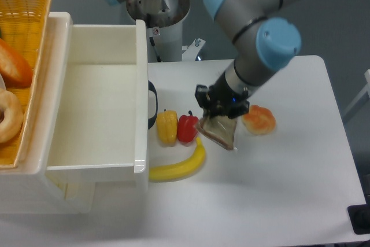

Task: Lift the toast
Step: 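Carry the held toast up and over toward the white drawer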

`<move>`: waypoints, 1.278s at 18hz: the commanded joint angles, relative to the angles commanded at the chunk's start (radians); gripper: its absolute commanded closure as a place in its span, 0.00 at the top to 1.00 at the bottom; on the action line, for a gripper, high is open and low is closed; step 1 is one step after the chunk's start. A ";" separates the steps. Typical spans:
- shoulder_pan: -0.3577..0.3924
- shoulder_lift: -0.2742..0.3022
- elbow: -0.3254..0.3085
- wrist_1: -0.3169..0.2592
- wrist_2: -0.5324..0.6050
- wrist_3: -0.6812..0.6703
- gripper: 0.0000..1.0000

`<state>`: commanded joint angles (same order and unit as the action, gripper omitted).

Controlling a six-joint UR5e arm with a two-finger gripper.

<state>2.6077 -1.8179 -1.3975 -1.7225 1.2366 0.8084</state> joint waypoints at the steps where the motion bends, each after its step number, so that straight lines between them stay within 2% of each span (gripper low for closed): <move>1: 0.011 0.011 0.002 -0.015 -0.018 0.000 0.10; 4: 0.020 0.054 0.003 -0.055 -0.071 -0.002 0.10; 11: 0.071 0.175 -0.002 -0.210 -0.114 0.000 0.10; 16: 0.089 0.242 -0.002 -0.256 -0.189 -0.011 0.10; 19: 0.087 0.278 -0.008 -0.264 -0.251 -0.026 0.10; 21: 0.086 0.285 -0.008 -0.262 -0.308 -0.061 0.10; 23: 0.078 0.292 -0.009 -0.261 -0.316 -0.080 0.10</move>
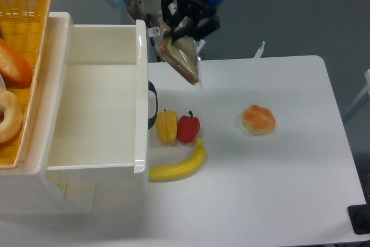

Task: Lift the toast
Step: 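Carry the held toast up and over toward the white drawer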

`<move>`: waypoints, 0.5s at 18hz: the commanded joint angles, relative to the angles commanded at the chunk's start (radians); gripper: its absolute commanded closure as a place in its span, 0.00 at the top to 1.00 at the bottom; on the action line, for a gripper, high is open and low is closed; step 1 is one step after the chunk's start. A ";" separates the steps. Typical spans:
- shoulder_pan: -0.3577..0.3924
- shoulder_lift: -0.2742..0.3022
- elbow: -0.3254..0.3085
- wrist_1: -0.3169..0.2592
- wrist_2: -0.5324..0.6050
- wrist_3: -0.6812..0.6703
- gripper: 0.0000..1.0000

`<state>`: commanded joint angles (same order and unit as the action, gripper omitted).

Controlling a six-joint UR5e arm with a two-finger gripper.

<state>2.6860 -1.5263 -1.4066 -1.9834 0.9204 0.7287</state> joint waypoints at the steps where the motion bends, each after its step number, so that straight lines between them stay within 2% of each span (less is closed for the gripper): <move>1: -0.011 -0.002 0.000 0.000 0.000 -0.003 0.10; 9: -0.071 0.005 0.009 0.012 -0.009 -0.015 0.10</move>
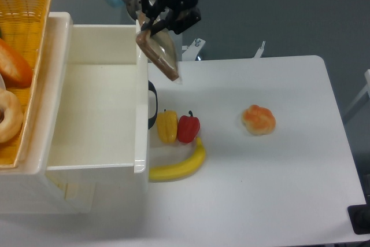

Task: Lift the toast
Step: 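Carry the held toast up and over toward the white drawer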

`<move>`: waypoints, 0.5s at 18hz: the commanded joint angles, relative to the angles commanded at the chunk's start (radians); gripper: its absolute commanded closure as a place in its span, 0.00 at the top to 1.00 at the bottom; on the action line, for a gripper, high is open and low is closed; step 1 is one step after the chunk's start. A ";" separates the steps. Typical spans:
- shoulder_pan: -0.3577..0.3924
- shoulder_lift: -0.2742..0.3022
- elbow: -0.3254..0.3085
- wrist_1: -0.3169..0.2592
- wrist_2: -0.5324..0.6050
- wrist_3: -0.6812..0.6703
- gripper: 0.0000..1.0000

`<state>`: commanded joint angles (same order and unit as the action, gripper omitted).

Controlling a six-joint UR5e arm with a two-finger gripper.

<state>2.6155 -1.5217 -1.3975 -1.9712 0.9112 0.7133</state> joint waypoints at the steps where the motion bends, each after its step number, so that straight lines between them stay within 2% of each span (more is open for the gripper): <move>1: -0.015 -0.002 0.000 0.012 0.000 0.000 0.10; 4: -0.064 -0.011 -0.002 0.029 0.008 0.002 0.10; 9: -0.092 -0.012 -0.015 0.046 0.012 0.012 0.10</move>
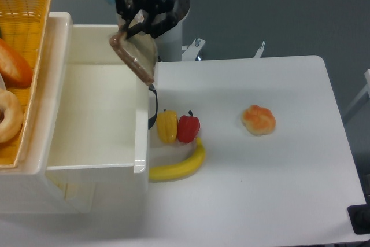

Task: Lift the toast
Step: 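Carry the held toast up and over toward the white drawer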

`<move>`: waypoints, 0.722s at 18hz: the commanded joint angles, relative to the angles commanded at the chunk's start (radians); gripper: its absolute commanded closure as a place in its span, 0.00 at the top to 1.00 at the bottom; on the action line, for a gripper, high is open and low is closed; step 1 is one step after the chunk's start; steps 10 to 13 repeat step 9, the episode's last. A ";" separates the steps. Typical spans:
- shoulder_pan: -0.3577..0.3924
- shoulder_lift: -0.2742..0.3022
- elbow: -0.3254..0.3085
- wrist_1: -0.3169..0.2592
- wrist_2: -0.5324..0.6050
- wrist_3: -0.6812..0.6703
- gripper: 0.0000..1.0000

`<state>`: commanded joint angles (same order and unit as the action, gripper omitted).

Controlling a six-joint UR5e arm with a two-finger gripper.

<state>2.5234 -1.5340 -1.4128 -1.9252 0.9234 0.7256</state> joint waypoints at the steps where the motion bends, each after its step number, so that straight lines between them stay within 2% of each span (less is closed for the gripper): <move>1: 0.000 0.000 -0.006 0.000 0.000 0.000 0.10; 5: 0.000 0.011 -0.035 0.003 0.000 0.000 0.10; 13: 0.001 0.011 -0.037 0.002 0.000 -0.002 0.10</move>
